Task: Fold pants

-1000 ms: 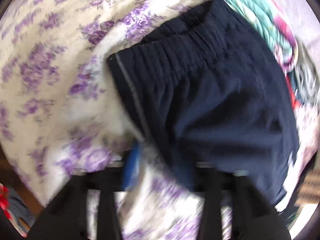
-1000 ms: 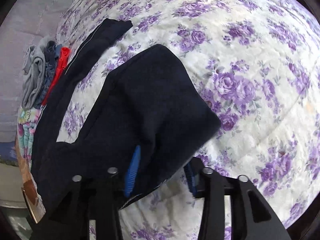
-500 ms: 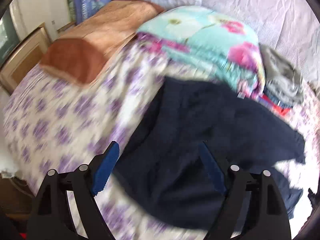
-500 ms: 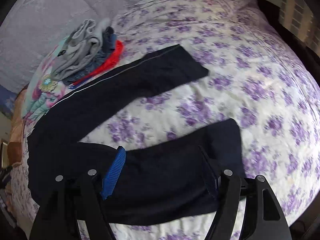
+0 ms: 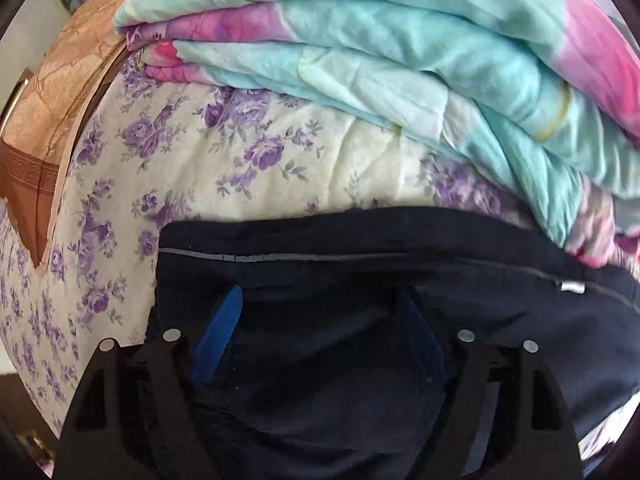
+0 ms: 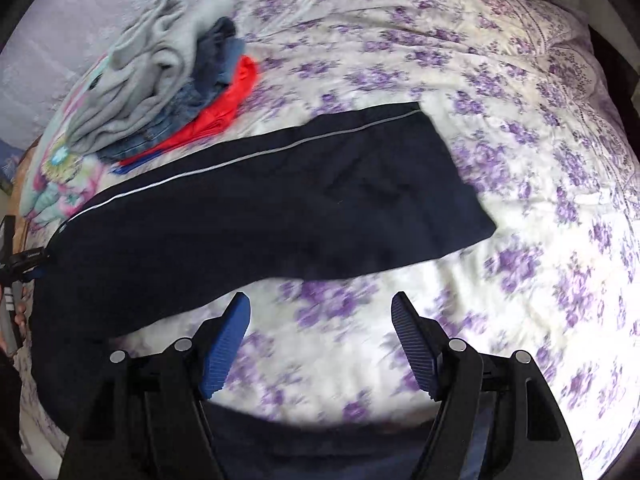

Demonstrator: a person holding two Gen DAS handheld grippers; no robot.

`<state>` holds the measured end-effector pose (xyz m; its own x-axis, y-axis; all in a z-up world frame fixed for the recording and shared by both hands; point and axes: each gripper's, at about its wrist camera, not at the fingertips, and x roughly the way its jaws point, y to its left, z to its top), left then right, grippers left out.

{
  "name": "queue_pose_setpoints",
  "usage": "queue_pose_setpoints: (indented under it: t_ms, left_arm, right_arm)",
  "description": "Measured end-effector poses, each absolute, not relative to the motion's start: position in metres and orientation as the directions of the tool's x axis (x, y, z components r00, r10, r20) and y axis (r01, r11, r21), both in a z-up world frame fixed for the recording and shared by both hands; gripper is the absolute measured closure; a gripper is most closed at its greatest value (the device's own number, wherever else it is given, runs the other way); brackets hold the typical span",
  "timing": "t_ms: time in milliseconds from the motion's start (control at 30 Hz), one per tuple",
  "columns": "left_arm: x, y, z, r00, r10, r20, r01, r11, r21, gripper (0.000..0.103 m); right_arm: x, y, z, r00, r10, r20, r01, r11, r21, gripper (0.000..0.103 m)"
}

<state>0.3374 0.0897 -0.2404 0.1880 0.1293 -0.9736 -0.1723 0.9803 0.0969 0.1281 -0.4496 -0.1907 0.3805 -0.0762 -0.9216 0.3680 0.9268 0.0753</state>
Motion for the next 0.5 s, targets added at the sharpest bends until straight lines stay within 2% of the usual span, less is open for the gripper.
queue_pose_setpoints:
  t_ms: [67,167,267,300,367,500]
  left_arm:
    - [0.340,0.085,-0.241,0.172,0.143,-0.975,-0.162,0.980,0.116,0.024]
    - [0.343,0.087,-0.242,0.176,0.098,-0.980,-0.144,0.987,0.073,0.024]
    - [0.346,0.086,-0.243,0.175,0.072,-0.982,-0.128,0.991,0.050,0.024]
    - [0.346,0.086,-0.243,0.174,0.075,-0.982,-0.128,0.990,0.053,0.024]
    - [0.347,0.083,-0.242,0.173,0.082,-0.981,-0.133,0.989,0.059,0.024]
    - [0.344,0.074,-0.237,0.193,0.108,-0.975,-0.127,0.988,0.084,0.025]
  right_arm:
    - [0.138,-0.477,-0.205,0.336,-0.108,-0.936,0.433,0.900,0.052,0.029]
    - [0.145,-0.509,-0.227,0.345,0.029,-0.938,0.519,0.827,0.216,0.029]
    - [0.155,-0.523,-0.242,0.379,0.087,-0.921,0.574,0.759,0.307,0.021]
    - [0.159,-0.521,-0.239,0.403,0.071,-0.913,0.560,0.770,0.307,0.031]
    - [0.174,-0.515,-0.231,0.434,0.103,-0.895,0.480,0.814,0.327,0.090]
    - [0.179,-0.514,-0.221,0.361,0.032,-0.932,0.525,0.819,0.232,0.090]
